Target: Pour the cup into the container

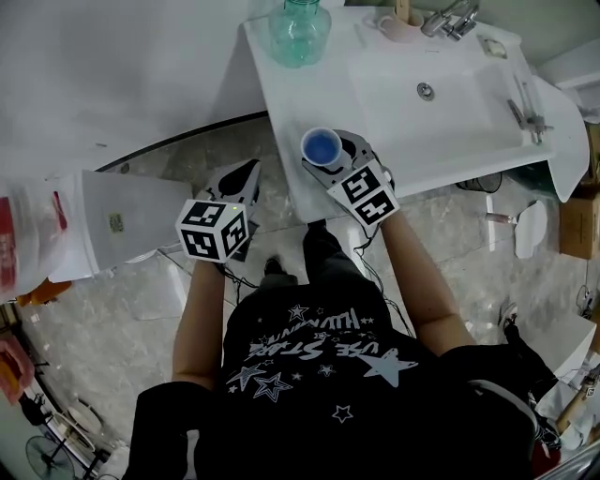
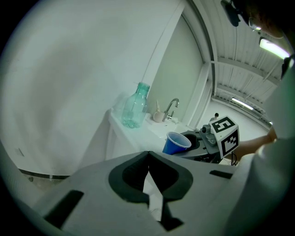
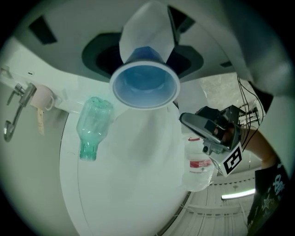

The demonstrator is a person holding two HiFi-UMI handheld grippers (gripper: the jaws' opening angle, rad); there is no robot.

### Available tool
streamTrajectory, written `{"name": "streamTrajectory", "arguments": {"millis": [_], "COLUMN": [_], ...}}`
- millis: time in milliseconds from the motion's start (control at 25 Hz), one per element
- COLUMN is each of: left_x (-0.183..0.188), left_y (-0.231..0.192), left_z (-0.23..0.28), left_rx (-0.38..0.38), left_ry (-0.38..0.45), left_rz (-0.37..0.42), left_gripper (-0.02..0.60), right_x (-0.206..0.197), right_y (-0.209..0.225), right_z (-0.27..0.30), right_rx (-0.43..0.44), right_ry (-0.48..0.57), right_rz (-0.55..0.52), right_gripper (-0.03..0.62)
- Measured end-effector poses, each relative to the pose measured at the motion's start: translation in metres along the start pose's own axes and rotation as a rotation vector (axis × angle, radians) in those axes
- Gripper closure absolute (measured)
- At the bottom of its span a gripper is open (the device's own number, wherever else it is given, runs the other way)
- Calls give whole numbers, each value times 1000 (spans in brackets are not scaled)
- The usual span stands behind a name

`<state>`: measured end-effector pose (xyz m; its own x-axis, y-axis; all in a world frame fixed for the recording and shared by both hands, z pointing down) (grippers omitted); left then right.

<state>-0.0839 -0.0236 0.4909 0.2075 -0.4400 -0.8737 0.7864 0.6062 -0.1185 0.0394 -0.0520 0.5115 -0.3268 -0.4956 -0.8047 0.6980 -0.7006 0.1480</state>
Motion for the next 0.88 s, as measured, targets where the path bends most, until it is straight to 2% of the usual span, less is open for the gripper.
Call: {"name": "streamTrajectory", "arguments": {"millis": [880], "left_x": [-15], "left_y": [-7], "left_z": [1], "left_rx": [23], "left_ry": [-32], "left_rz": [-47], "left_gripper": [572], "right_x": [-17], "right_y": [1], "right_z": [25], "right_rx": [48], "right_ry": [-80], "right_rz": [40], "right_gripper": [313]}}
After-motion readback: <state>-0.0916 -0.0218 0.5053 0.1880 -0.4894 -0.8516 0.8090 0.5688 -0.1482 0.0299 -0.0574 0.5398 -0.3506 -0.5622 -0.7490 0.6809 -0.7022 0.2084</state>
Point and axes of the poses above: the fingertips, and each gripper's own axes: z forward along the fingers, y to its right, x out of its top, the point moved 2 cm from there along -z, backward along the fingers, and after that the axes turned 15 degrees about z, right-handed, at the moved point
